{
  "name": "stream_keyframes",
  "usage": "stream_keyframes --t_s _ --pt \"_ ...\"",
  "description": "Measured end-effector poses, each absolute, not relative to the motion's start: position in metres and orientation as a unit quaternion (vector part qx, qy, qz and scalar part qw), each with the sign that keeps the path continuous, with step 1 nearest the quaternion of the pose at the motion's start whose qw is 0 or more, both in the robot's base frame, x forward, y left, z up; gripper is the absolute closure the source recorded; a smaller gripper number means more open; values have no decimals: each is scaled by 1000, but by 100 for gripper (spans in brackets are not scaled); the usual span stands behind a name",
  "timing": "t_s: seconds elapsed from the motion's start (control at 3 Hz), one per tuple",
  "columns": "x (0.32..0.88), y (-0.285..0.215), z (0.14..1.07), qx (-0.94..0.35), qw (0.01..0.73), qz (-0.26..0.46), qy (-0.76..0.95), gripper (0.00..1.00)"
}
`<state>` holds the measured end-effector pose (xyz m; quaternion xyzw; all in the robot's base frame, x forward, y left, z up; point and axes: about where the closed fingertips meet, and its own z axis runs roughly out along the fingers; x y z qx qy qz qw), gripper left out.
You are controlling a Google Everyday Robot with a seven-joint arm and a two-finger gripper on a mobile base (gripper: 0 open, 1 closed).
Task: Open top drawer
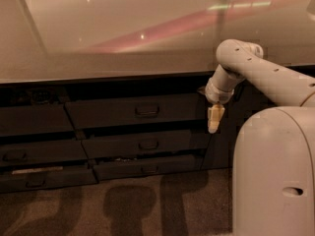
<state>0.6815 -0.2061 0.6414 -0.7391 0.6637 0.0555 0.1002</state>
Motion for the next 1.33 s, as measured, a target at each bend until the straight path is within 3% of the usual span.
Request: stream_keyframes --t_s 0.33,1.33 --pt "682 -206 641 -739 100 56 664 0" --pt "682 -206 641 -739 100 56 664 65"
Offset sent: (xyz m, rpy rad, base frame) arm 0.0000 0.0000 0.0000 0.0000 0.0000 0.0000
